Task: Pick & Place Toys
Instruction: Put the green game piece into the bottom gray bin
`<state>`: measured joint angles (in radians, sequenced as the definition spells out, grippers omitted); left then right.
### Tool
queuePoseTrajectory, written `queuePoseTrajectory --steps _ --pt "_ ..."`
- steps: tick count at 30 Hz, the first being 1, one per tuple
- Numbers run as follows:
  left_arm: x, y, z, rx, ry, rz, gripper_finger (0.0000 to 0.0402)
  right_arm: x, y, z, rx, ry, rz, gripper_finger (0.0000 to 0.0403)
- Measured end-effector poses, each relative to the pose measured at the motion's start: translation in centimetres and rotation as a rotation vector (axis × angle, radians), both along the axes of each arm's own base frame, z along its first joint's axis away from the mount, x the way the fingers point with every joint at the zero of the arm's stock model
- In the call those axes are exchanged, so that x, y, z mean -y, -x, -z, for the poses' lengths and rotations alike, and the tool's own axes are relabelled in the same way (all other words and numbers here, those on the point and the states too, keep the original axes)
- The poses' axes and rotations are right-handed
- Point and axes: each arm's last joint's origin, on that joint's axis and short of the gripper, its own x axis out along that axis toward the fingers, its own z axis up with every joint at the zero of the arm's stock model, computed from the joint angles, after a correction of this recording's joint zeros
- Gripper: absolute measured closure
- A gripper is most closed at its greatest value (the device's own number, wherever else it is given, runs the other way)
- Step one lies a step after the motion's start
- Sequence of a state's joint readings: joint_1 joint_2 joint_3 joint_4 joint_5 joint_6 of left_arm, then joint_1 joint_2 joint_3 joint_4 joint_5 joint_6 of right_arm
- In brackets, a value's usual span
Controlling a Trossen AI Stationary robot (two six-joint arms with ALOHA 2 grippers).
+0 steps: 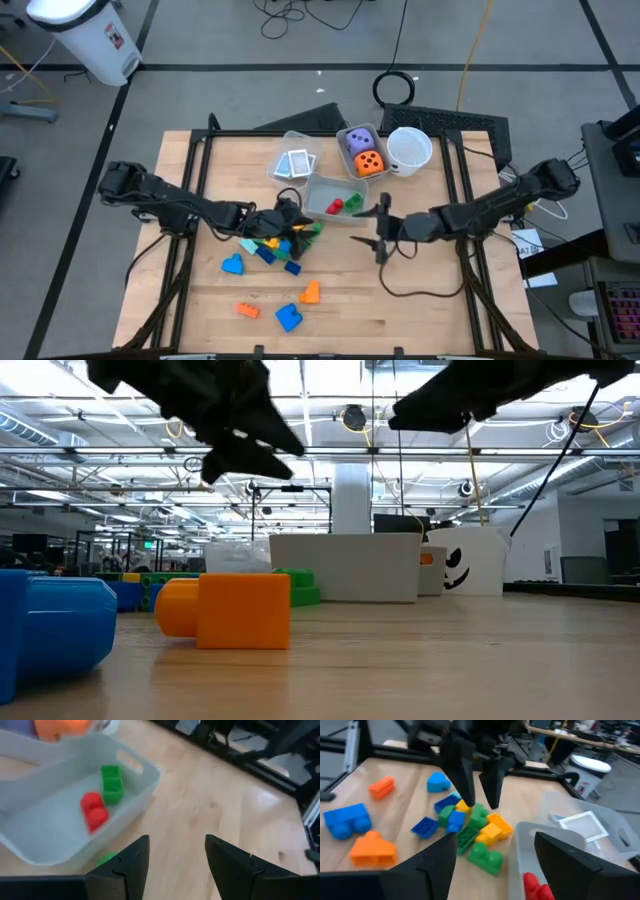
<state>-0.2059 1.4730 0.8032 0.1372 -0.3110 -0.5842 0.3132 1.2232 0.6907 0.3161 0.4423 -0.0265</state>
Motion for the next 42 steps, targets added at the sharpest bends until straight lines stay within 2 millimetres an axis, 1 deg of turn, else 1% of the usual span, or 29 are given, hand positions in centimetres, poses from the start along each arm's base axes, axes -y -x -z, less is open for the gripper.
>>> queuePoseTrajectory --steps 2,3,5,7,10,12,14,17,20,24,29,31,34,37,40,42 --pt "0.3 -0.4 1.3 -0.034 0.027 -0.003 0.0201 -0.3 0.2 0.3 0.009 -0.003 -0.015 0.016" --pt "0.3 -0.9 1.8 -0.032 0.055 0.007 0.02 -0.4 0.3 0.5 0.018 -0.003 -0.019 0.0162" --pt "0.1 -1.2 3.1 -0.087 0.091 0.015 0.0193 -0.3 0.5 0.8 0.025 0.007 -0.019 0.0164" --pt "-0.1 -2.0 3.9 -0.114 0.129 0.006 0.0178 -0.2 0.4 0.8 0.036 0.003 -0.016 0.0165" --pt "-0.4 -2.5 5.1 -0.186 0.148 0.006 0.0148 -0.2 0.5 0.7 0.051 0.001 -0.017 0.0165" --pt "-0.5 -3.0 5.5 -0.198 0.13 0.016 0.013 -0.3 0.5 0.7 0.055 0.002 -0.018 0.0166" --pt "-0.7 -3.1 6.1 -0.233 0.083 -0.004 0.0119 -0.3 0.4 0.5 0.067 -0.001 -0.018 0.0165" --pt "-0.8 -3.3 6.6 -0.247 0.029 -0.042 0.0111 -0.3 0.4 0.5 0.066 -0.001 -0.018 0.0166" --pt "-0.9 -3.3 7.1 -0.269 0.023 -0.055 0.0111 -0.3 0.4 0.6 0.061 -0.002 -0.018 0.0165" --pt "-0.8 -3.2 7.1 -0.287 0.033 -0.016 0.012 -0.3 0.4 0.6 0.062 -0.002 -0.019 0.0166" --pt "0.5 -3.2 6.9 -0.289 0.082 0.148 0.0136 -0.3 0.4 0.6 0.062 -0.002 -0.018 0.0166" --pt "0.9 -3.1 6.9 -0.29 0.075 0.194 0.0143 -0.3 0.4 0.6 0.063 -0.003 -0.018 0.0167" --pt "1.1 -2.9 6.1 -0.295 0.047 0.233 0.015 -0.3 0.4 0.6 0.063 -0.003 -0.019 0.017" --pt "1.5 -2.8 4.8 -0.335 -0.005 0.206 0.015 -0.3 0.4 0.6 0.063 -0.003 -0.019 0.0173" --pt "2.3 -3.1 3.1 -0.344 -0.074 0.118 0.0149 -0.3 0.4 0.6 0.063 -0.003 -0.018 0.0176" --pt "2.8 -3.1 3.0 -0.354 -0.12 0.066 0.0149 -0.3 0.4 0.6 0.063 -0.003 -0.018 0.0177"
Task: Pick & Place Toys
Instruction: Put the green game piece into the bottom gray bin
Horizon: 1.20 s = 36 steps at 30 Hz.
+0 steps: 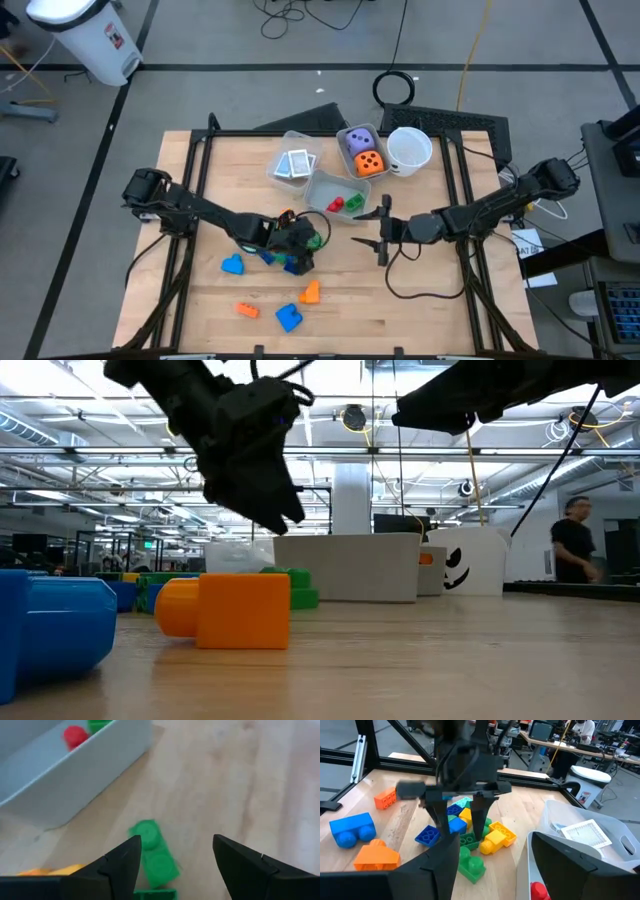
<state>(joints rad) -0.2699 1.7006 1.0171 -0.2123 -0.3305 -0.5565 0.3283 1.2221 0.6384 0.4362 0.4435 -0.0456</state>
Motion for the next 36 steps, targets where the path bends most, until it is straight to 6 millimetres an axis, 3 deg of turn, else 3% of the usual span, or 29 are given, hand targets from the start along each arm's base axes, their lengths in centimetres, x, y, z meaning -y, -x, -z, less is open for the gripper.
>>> queuePoseTrajectory --steps 4,12,21,28,31,36 --pt "0.4 0.1 0.7 -0.03 -0.041 -0.02 0.0149 0.0 0.0 0.0 0.0 0.0 0.0 0.0177" --pt "-1.1 -0.7 2.4 -0.074 -0.013 -0.085 0.0149 0.0 0.0 0.0 0.002 -0.007 0.001 0.0177" --pt "-2.0 -1.8 5.7 -0.152 0.079 -0.046 0.0149 0.0 0.0 0.0 0.001 -0.007 0.001 0.0177" --pt "-2.7 -2.0 5.9 -0.163 0.095 -0.058 0.015 0.0 0.0 0.0 0.001 -0.007 0.001 0.0177" --pt "-2.7 -2.0 5.9 -0.164 0.085 -0.045 0.0171 0.0 0.0 0.0 0.001 -0.007 0.0 0.0177" --pt "-2.9 -1.9 5.7 -0.164 0.076 -0.032 0.0253 0.0 0.0 0.0 0.001 -0.008 0.0 0.0177"
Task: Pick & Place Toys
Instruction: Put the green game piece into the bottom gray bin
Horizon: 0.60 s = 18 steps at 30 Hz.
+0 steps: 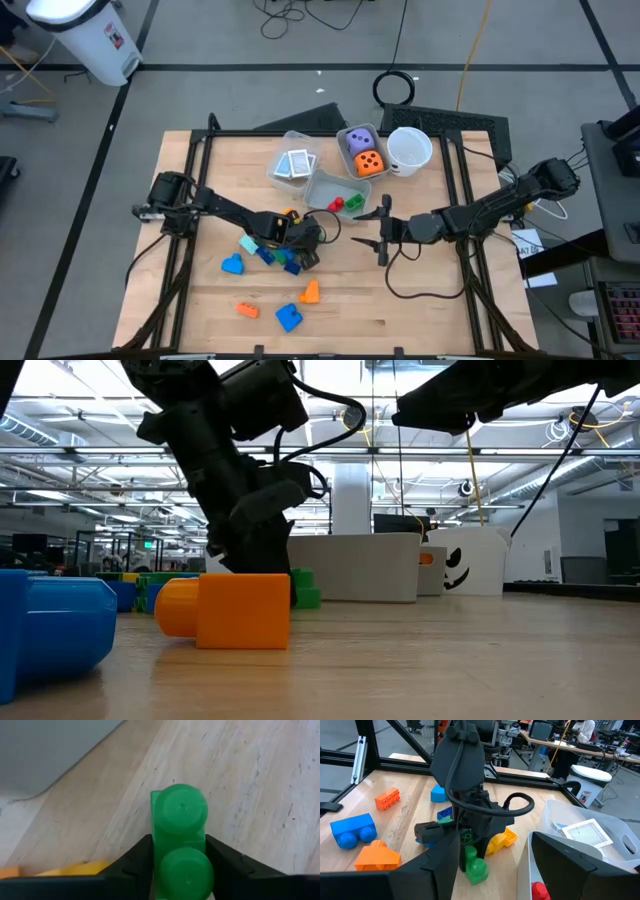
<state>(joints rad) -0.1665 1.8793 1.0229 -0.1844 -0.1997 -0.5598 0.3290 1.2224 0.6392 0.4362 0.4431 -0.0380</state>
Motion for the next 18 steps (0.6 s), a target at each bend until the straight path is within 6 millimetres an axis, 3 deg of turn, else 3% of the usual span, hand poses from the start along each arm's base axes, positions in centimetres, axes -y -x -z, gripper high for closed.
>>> queuePoseTrajectory --steps 5,13,18 --pt "-0.5 0.0 -1.2 0.047 0.013 -0.012 0.026 0.0 0.0 0.0 -0.002 0.001 0.0 0.0177" --pt "-0.8 0.9 -7.0 0.235 -0.05 0.011 0.026 0.0 0.0 0.0 0.001 0.001 0.0 0.0177" --pt "-2.2 1.7 -10.2 0.342 -0.187 -0.073 0.0247 0.0 0.0 0.0 0.001 0.001 0.001 0.0177"
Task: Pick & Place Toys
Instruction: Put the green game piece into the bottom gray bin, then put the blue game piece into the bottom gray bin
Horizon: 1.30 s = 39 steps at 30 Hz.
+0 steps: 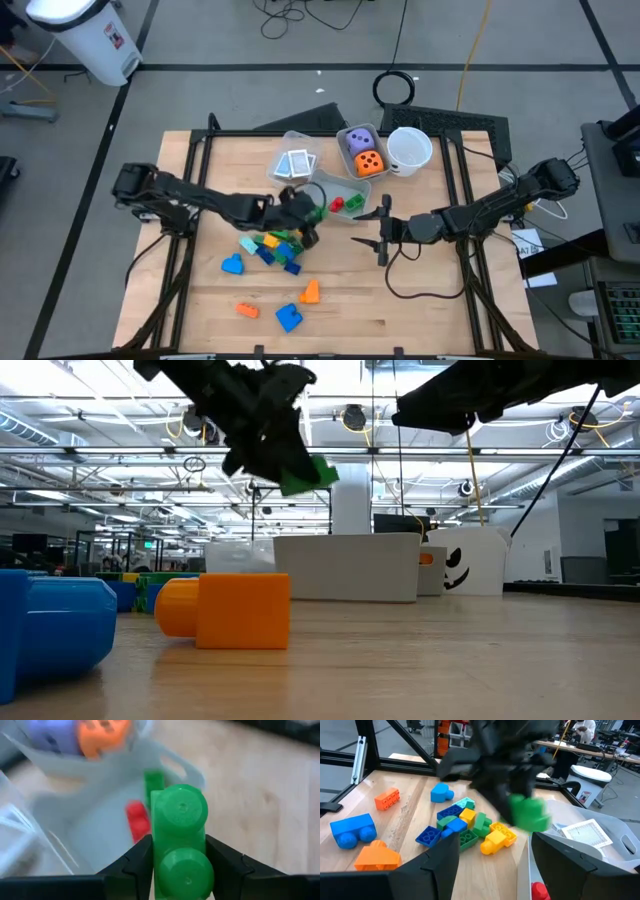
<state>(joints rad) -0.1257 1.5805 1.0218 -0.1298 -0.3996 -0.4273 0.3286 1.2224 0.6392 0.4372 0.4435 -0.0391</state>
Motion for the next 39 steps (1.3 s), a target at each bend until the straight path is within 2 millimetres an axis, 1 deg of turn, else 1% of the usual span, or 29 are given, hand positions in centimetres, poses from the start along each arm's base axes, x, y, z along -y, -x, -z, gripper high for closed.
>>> queuePoseTrajectory --steps 2,5,7,9,14,17,20,24,26,28,30,33,35,37,39 --pt "-0.8 -0.1 -0.7 0.047 -0.023 -0.024 0.0245 0.0 0.0 0.0 0.0 0.0 0.0 0.0177" --pt "-2.3 -0.6 -0.8 0.082 -0.021 -0.053 0.025 0.0 0.0 0.0 0.0 0.0 0.0 0.0177" --pt "-3.3 -1.1 -0.5 0.101 -0.013 -0.075 0.0255 0.0 0.0 0.0 0.0 -0.001 0.0 0.0177" --pt "-4.4 -1.4 0.3 0.079 -0.014 -0.105 0.0256 0.0 0.0 0.0 0.0 0.0 0.0 0.0177" --pt "-6.5 -2.1 1.9 0.059 0.006 -0.141 0.0232 0.0 0.0 0.0 -0.001 0.0 0.0 0.0177" --pt "-7.1 -2.4 2.6 0.061 0.044 -0.13 0.0213 0.0 0.0 0.0 -0.002 0.001 0.0 0.0177" --pt "-7.4 -2.7 2.8 0.082 0.066 -0.134 0.0195 0.0 0.0 0.0 -0.002 0.001 0.0 0.0177" --pt "-7.5 -2.6 2.7 0.078 0.063 -0.132 0.0172 0.0 0.0 0.0 -0.003 0.001 0.0 0.0177" --pt "-7.4 -2.3 2.2 0.075 0.076 -0.09 0.0162 0.0 0.0 0.0 -0.003 0.001 0.0 0.0177" --pt "-7.1 -1.8 0.8 0.101 0.111 -0.027 0.0154 0.0 0.0 0.1 -0.004 0.001 0.0 0.0177" --pt "-6.8 -0.8 -0.8 0.116 0.152 0.019 0.0149 0.0 0.0 0.1 -0.008 0.002 0.0 0.0177" --pt "-6.1 1.5 -3.2 0.098 0.212 0.036 0.0147 0.0 0.0 0.1 -0.011 0.003 0.0 0.0177" --pt "-5.3 3.5 -4.6 0.062 0.235 0.034 0.0147 0.0 0.1 0.2 -0.017 -0.003 0.002 0.0177" --pt "-4.4 5.3 -5.5 0.011 0.24 0.033 0.0147 0.0 0.1 0.2 -0.019 -0.012 0.004 0.0177" --pt "-3.5 6.9 -5.8 -0.069 0.251 0.02 0.0147 0.0 0.1 0.2 -0.02 -0.012 0.004 0.0177"
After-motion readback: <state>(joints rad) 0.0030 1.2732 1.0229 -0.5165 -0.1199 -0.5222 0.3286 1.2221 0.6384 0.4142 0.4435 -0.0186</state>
